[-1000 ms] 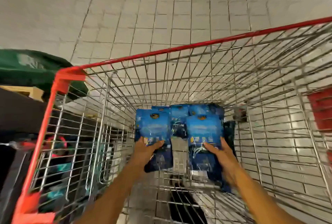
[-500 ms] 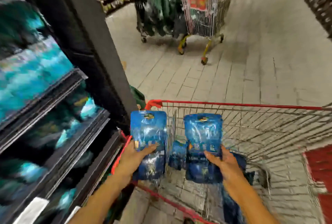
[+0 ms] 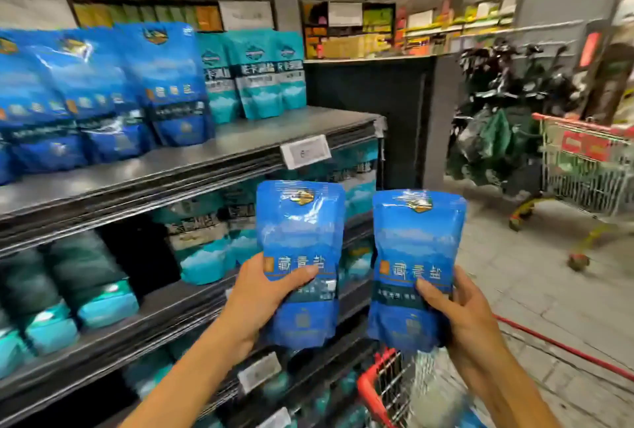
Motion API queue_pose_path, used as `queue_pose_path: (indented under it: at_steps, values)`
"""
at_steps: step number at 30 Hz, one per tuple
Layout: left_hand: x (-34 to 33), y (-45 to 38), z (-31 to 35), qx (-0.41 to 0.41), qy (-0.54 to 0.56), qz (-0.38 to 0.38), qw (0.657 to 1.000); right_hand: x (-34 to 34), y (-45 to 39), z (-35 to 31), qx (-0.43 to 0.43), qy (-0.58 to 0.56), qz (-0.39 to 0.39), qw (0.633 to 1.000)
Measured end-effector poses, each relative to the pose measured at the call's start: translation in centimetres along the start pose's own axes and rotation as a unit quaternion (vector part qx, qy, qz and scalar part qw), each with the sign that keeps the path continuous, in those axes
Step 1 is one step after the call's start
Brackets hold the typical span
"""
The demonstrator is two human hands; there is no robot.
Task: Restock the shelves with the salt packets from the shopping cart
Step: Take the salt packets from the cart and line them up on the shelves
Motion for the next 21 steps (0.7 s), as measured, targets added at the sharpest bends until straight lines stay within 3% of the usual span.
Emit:
queue_pose_path:
  at_steps: [13, 21]
  values:
    - [20.7, 2.3, 17.9, -0.176, -0.066, 0.201, 0.961, -28.1, -5.2, -7.5, 0.011, -0.031, -0.299, 0.954]
    - [33.4, 1.0, 22.3, -0.156, -0.083, 0.311, 0.934, -43.9, -7.2, -9.7, 0.012, -0.038, -0.361, 0.932]
Point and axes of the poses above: each hand's wrist, its own y-axis away from the middle knuckle, its own x-axis out of the back of the hand, z = x × y, the point moved 7 cm from there along -y, towards the middle knuckle, and after that the axes turned 8 degrees about -x, right-handed, at the moved point
